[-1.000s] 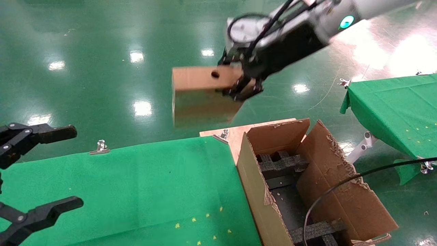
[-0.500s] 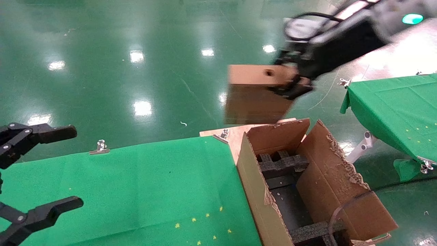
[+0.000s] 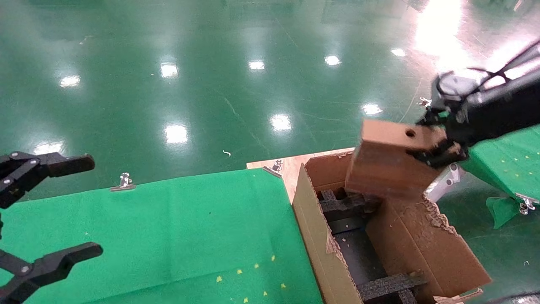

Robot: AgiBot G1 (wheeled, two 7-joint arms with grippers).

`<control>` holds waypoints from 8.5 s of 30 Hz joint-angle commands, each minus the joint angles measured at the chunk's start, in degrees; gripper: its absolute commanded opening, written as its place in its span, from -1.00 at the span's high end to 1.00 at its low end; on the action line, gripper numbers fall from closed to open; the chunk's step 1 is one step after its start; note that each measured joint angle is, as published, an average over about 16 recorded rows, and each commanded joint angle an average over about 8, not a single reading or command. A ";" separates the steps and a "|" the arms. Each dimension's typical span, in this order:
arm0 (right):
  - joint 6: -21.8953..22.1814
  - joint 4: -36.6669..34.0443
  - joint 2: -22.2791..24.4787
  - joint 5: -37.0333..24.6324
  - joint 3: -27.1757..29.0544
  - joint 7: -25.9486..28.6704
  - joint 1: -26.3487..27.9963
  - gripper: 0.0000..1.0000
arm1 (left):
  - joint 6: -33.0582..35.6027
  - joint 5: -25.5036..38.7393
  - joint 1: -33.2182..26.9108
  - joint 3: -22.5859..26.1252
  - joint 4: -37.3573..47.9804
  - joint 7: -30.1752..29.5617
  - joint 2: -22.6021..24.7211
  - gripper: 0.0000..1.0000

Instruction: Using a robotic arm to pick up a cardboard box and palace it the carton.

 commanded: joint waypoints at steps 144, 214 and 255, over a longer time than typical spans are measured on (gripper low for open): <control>48.84 25.99 3.72 -16.79 -17.17 97.67 -36.04 1.00 | -0.05 -0.04 0.01 0.02 0.03 0.02 -0.02 -1.00; 50.29 13.65 -2.84 -10.25 -12.84 89.13 -30.27 -1.00 | -0.07 -0.05 0.03 0.03 0.05 0.03 -0.03 -1.00; 30.61 28.83 0.01 22.90 13.70 61.78 -30.66 -1.00 | -0.08 -0.06 0.03 0.03 0.07 0.04 -0.05 -1.00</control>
